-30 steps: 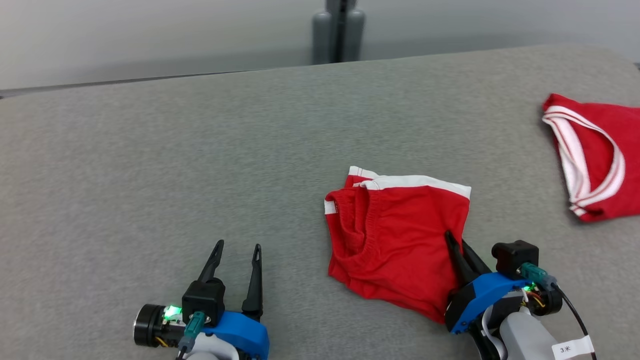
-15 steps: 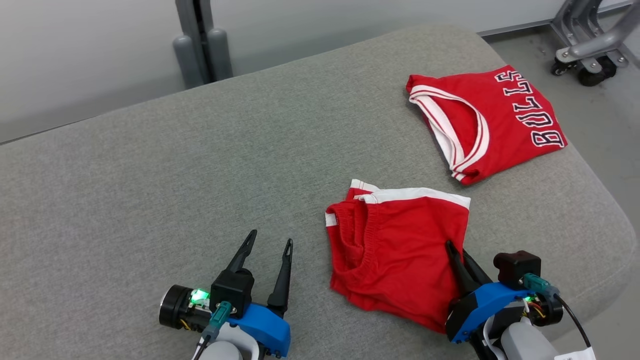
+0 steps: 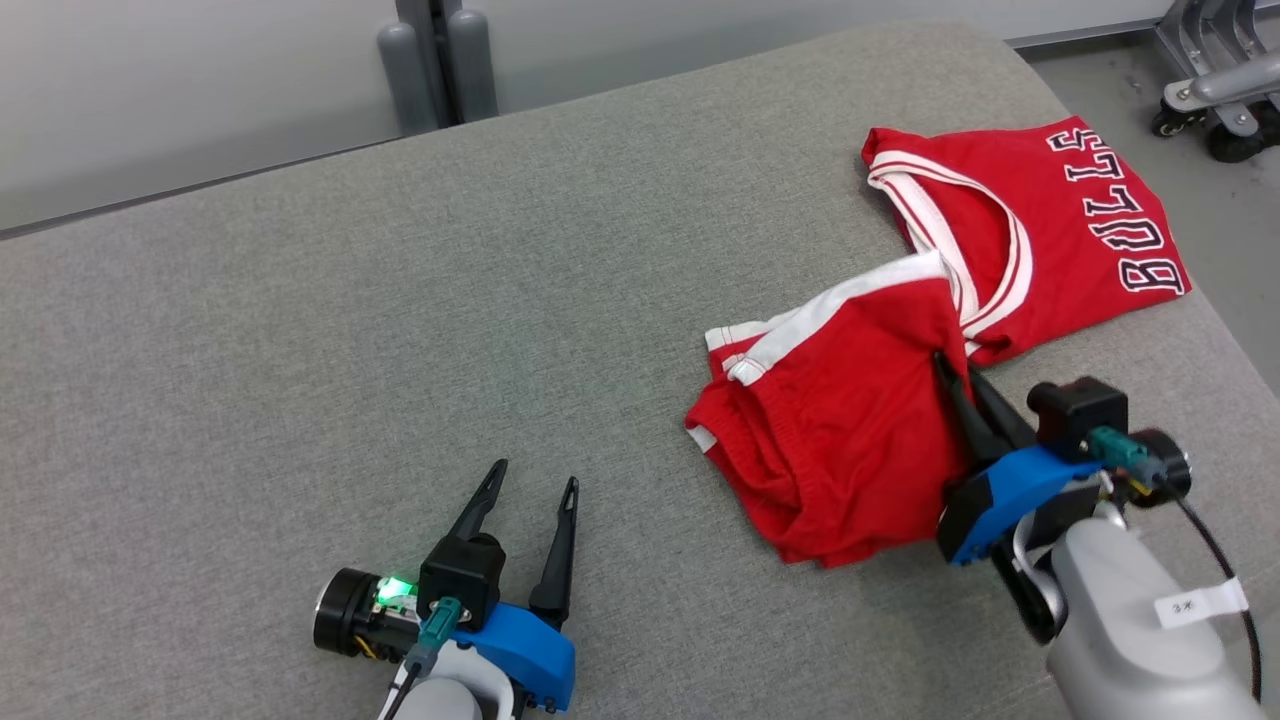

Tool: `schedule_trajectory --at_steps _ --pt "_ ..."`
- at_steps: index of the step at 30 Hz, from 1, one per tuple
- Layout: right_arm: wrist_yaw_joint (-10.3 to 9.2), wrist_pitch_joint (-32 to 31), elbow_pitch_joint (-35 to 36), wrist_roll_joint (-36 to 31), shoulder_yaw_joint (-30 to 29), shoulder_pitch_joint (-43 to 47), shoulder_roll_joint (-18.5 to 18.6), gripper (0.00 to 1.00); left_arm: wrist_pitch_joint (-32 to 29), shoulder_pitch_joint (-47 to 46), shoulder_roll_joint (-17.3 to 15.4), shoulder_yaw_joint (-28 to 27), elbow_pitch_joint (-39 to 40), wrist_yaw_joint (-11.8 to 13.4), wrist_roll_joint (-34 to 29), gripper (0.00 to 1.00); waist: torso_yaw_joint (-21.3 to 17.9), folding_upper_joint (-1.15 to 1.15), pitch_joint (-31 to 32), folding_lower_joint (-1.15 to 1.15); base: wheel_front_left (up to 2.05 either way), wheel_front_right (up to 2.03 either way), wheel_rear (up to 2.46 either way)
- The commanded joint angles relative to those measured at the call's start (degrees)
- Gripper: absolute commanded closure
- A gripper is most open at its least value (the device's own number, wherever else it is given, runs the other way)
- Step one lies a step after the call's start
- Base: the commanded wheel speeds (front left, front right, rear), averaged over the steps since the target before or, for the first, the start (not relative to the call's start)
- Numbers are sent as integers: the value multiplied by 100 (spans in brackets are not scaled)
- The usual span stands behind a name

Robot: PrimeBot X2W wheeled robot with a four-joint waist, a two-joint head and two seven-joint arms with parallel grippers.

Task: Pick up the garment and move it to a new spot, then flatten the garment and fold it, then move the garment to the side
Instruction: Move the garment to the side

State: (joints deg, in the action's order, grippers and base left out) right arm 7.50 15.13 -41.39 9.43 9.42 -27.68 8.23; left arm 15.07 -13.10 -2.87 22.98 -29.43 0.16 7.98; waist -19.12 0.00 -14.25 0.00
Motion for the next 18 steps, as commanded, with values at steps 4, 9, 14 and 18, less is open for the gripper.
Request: schedule_trajectory --at_steps 4,9,14,18 --pt "-2 -4 -174 -152 216 -585 393 100 12 54 -6 -96 -43 -20 -125 0 117 0 -85 0 0 0 0" --pt "-2 -4 -646 -415 335 -1327 956 100 12 -89 -2 -180 6 -69 -212 0 379 0 -230 0 0 0 0" --pt "-3 -26 -1356 -736 111 -1986 1577 100 11 -225 -3 -146 46 -81 -273 0 697 0 -405 0 0 0 0" --pt "-2 -64 -1936 -1080 -301 -2333 2065 100 11 -327 -8 -93 74 -75 -292 0 952 0 -569 0 0 0 0"
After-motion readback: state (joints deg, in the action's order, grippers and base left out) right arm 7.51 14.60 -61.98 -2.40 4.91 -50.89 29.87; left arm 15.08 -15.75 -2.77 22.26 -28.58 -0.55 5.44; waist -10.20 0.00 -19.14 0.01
